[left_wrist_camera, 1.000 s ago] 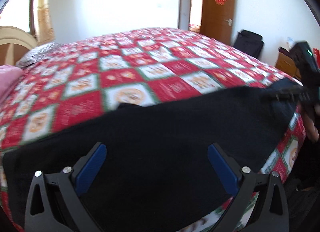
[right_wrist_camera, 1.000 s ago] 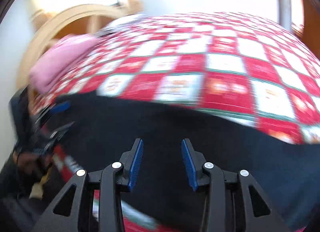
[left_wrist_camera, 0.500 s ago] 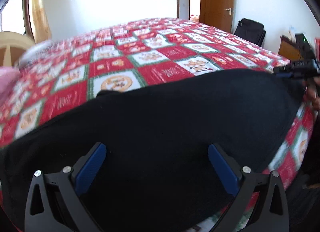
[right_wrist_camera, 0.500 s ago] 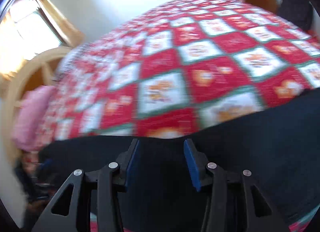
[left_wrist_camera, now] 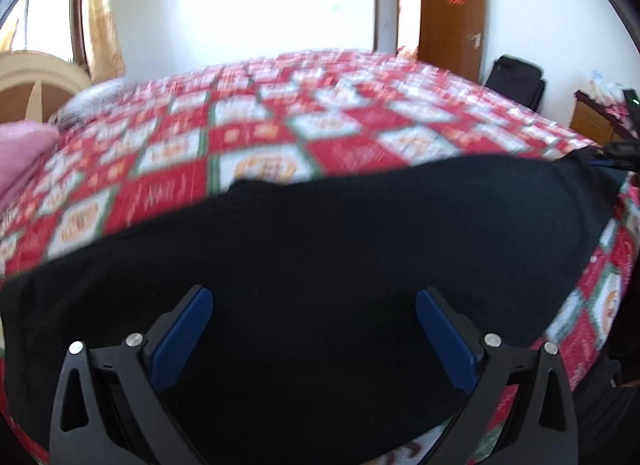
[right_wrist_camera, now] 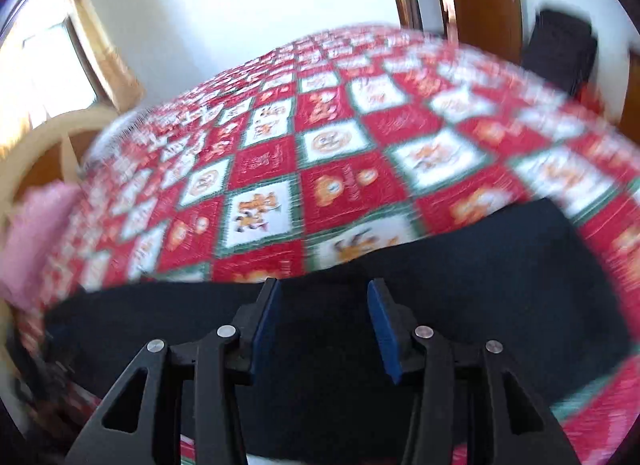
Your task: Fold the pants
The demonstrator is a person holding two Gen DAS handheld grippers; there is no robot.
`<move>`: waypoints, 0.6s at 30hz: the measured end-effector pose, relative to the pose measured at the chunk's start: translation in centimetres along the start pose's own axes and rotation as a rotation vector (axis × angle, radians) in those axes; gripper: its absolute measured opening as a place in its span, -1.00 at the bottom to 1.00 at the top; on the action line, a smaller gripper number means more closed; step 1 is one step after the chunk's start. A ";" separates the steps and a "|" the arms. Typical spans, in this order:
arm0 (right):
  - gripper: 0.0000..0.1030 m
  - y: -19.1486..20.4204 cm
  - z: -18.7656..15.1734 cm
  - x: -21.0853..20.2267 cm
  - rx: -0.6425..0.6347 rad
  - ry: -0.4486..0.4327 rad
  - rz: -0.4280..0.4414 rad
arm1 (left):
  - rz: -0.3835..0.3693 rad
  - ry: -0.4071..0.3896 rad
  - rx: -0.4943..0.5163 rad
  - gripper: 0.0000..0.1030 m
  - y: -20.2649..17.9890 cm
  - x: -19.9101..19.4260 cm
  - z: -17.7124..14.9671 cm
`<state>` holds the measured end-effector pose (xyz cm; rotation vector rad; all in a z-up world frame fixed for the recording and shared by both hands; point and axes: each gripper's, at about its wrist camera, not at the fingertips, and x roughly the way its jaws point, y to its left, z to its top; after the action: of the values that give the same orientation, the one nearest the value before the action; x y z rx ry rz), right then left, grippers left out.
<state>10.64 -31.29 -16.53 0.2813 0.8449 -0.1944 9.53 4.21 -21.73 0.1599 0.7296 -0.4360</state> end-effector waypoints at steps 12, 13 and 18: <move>-0.05 -11.4 1.9 -8.0 0.286 -0.144 0.022 | 0.035 -0.004 -0.049 1.00 0.7 -0.4 0.2; -0.05 -12.3 1.6 -8.5 0.294 -0.141 -0.011 | 0.040 -0.002 -0.041 1.00 0.6 -0.4 0.2; -0.05 -14.2 0.1 -7.7 0.295 -0.041 -0.005 | 0.046 -0.007 -0.044 1.00 0.5 -0.4 0.0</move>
<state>1.74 -44.33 -12.98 0.5499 0.7754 -0.3291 9.44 4.82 -21.45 0.1333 0.7266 -0.3763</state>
